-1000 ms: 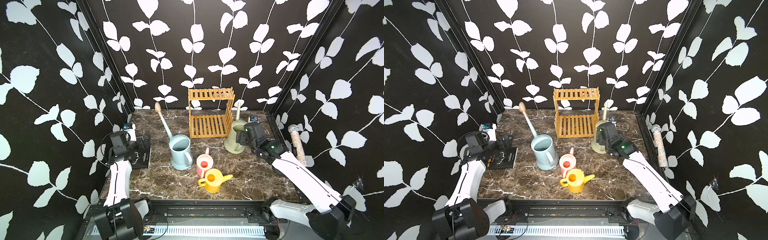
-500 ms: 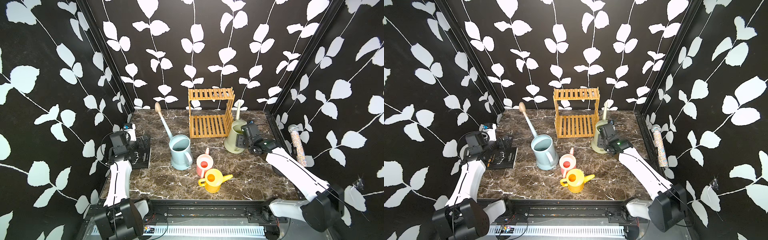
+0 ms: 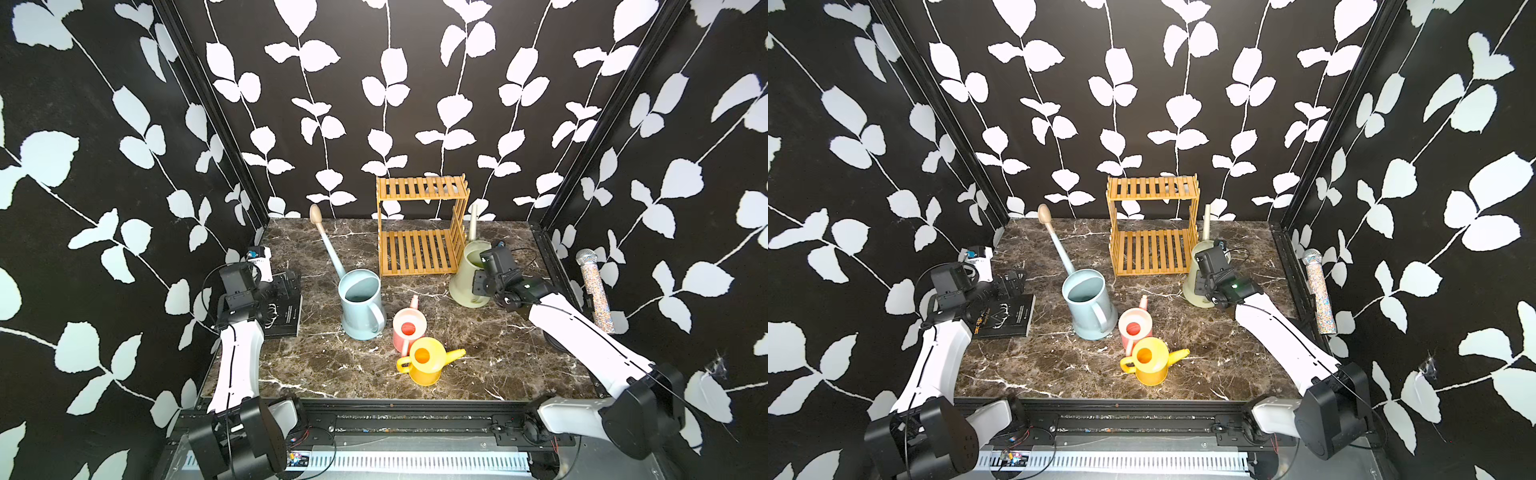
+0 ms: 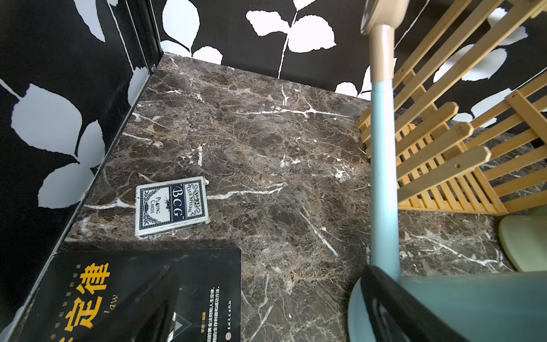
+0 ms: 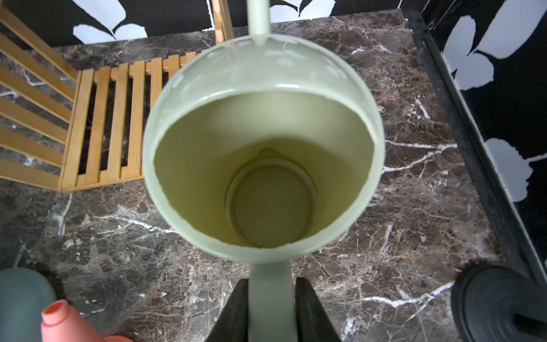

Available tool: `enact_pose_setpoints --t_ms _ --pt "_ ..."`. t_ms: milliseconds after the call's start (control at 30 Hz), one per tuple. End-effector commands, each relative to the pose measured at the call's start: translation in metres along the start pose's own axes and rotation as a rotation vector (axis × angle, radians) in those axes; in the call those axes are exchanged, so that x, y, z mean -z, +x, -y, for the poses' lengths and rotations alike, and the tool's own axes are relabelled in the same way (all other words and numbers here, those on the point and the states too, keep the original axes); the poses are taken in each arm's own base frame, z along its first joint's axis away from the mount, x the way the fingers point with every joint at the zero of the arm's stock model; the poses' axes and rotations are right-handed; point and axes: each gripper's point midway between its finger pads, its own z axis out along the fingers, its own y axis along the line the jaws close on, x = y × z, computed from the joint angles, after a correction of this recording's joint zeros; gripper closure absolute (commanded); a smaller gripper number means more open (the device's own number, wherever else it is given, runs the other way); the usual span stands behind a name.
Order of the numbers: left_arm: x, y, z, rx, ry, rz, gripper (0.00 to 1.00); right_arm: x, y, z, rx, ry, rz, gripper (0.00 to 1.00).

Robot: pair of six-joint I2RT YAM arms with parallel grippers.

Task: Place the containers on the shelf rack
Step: 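Pick up a container from the center of the board.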

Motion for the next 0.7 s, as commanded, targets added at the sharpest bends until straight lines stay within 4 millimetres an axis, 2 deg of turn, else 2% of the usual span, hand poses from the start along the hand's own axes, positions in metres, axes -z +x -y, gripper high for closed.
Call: enact_pose_setpoints --t_ms 0,200,467,667 --pt "0.002 -0.005 0.004 -0.006 0.015 0.018 0.02 0.011 -0.004 0.011 -0.027 0.025 0.04 0.8" --pt "0.002 -0.005 0.004 -0.014 0.012 0.021 0.02 0.025 -0.004 0.022 -0.037 0.048 0.063 0.88" --pt "0.002 -0.006 0.007 -0.021 0.016 0.02 0.02 0.051 0.001 0.029 -0.038 0.016 0.073 0.94" --pt "0.001 -0.005 0.008 -0.03 0.016 0.021 0.02 0.083 -0.006 0.013 -0.011 -0.108 0.119 0.94"
